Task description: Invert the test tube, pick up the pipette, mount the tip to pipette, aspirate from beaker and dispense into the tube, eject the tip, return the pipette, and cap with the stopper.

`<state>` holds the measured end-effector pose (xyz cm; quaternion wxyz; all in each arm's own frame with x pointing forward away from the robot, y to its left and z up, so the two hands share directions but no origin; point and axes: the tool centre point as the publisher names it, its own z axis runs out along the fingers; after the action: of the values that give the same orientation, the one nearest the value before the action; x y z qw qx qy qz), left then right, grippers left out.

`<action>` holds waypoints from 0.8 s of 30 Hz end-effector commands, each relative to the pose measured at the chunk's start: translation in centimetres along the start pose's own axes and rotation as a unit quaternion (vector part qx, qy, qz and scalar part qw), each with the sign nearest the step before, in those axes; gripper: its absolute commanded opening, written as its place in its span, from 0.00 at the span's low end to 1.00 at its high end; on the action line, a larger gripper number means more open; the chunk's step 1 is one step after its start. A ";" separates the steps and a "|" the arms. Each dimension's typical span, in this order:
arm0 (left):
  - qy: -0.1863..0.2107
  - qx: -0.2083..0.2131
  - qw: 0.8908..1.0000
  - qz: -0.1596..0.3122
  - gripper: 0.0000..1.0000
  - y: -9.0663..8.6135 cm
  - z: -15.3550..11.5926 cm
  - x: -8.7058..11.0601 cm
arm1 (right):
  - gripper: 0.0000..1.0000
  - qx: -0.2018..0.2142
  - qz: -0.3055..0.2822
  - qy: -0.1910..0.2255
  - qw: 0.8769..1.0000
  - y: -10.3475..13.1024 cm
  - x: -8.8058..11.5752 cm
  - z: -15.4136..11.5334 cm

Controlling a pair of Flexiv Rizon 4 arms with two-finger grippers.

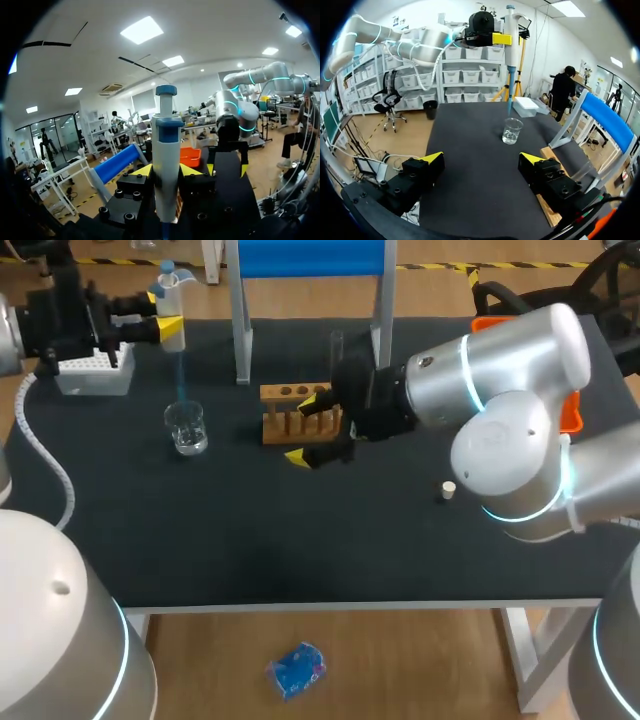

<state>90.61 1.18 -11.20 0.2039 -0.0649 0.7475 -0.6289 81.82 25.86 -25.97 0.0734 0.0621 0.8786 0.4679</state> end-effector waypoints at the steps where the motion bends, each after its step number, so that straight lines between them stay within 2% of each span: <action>1: 0.008 0.004 1.000 0.009 0.00 1.0 0.4 -2.0 | 1.00 0.033 0.004 -0.015 0.999 0.7 -0.2 2.8; 9: -0.002 0.007 1.000 0.014 0.00 3.2 0.5 -4.1 | 1.00 0.058 0.012 -0.016 0.998 0.4 -1.5 5.6; 11: 0.000 0.017 1.000 0.011 0.00 3.6 0.5 -4.3 | 1.00 0.062 0.018 -0.016 0.998 0.3 -1.8 6.0; 24: -0.013 0.016 1.000 -0.021 0.00 5.5 0.5 -4.1 | 1.00 0.085 0.050 -0.025 0.995 -0.7 -3.7 8.0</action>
<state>95.58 3.38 -15.55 0.2000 -0.0831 0.7333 -0.6444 86.67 30.72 -30.48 0.0663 0.1203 0.8991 0.4157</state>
